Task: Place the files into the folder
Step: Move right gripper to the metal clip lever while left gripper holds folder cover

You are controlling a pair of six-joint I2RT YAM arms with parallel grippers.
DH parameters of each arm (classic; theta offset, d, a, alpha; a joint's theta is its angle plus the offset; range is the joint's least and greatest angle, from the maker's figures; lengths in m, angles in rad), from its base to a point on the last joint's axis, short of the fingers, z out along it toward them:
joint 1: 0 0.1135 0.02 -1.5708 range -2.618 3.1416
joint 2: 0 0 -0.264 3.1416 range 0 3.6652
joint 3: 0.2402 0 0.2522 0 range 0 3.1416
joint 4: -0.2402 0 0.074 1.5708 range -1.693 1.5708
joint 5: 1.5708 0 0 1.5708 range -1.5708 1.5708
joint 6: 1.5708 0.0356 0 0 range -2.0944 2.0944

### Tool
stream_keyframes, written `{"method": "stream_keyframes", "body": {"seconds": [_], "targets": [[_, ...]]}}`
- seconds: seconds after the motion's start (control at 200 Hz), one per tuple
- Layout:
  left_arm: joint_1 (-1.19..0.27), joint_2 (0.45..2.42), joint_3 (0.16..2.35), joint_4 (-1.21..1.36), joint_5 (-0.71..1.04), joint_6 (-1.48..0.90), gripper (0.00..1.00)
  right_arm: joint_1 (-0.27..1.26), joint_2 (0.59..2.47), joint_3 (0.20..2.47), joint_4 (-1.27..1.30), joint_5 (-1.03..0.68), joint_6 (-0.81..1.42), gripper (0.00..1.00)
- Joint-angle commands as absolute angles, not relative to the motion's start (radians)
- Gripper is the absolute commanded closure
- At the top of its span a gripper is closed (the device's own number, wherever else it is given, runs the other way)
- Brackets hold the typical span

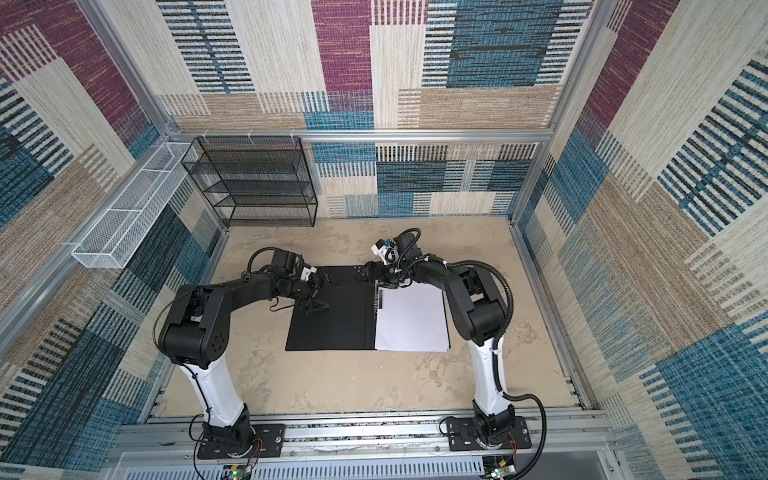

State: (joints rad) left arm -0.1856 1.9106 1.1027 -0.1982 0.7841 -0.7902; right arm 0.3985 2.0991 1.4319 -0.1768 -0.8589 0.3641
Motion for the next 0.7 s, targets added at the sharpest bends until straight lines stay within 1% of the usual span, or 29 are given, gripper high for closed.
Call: {"method": "stream_keyframes", "body": {"seconds": [0.0,0.15,0.215,0.255,0.346,0.396,0.426,0.436,0.441,0.446,0.486,0.561,0.596,0.626,0.696], "targets": [[-0.182,1.927,1.089,-0.321,0.667,-0.782,0.01,0.402,2.060,1.415,-0.138,-0.930,0.363,0.00],[-0.182,1.917,1.105,-0.324,0.669,-0.779,0.01,0.421,1.962,1.306,-0.147,-0.925,0.371,0.00],[-0.188,1.902,1.118,-0.325,0.673,-0.770,0.01,0.420,1.903,1.253,-0.157,-0.889,0.377,0.01],[-0.199,1.890,1.139,-0.342,0.677,-0.751,0.01,0.420,1.865,1.239,-0.194,-0.822,0.376,0.03],[-0.244,1.862,1.218,-0.457,0.625,-0.675,0.01,0.433,1.782,1.245,-0.322,-0.567,0.395,0.10],[-0.273,1.854,1.259,-0.512,0.589,-0.644,0.01,0.441,1.744,1.234,-0.351,-0.506,0.447,0.13],[-0.287,1.856,1.284,-0.539,0.538,-0.631,0.01,0.442,1.722,1.216,-0.353,-0.488,0.496,0.17],[-0.292,1.856,1.298,-0.546,0.531,-0.628,0.01,0.442,1.717,1.208,-0.352,-0.484,0.517,0.19],[-0.292,1.858,1.298,-0.550,0.527,-0.625,0.01,0.442,1.711,1.200,-0.350,-0.482,0.536,0.22],[-0.295,1.860,1.302,-0.553,0.527,-0.623,0.01,0.442,1.711,1.200,-0.350,-0.482,0.536,0.22],[-0.314,1.875,1.344,-0.586,0.509,-0.606,0.01,0.442,1.699,1.174,-0.351,-0.483,0.606,0.35],[-0.350,1.925,1.448,-0.660,0.477,-0.572,0.01,0.443,1.690,1.133,-0.329,-0.515,0.725,0.54],[-0.367,1.952,1.499,-0.692,0.461,-0.557,0.01,0.443,1.690,1.122,-0.322,-0.524,0.776,0.61],[-0.377,1.974,1.535,-0.706,0.449,-0.548,0.00,0.444,1.693,1.125,-0.326,-0.526,0.810,0.65],[-0.395,2.037,1.617,-0.734,0.432,-0.539,0.04,0.448,1.704,1.146,-0.341,-0.531,0.877,0.66]]}}
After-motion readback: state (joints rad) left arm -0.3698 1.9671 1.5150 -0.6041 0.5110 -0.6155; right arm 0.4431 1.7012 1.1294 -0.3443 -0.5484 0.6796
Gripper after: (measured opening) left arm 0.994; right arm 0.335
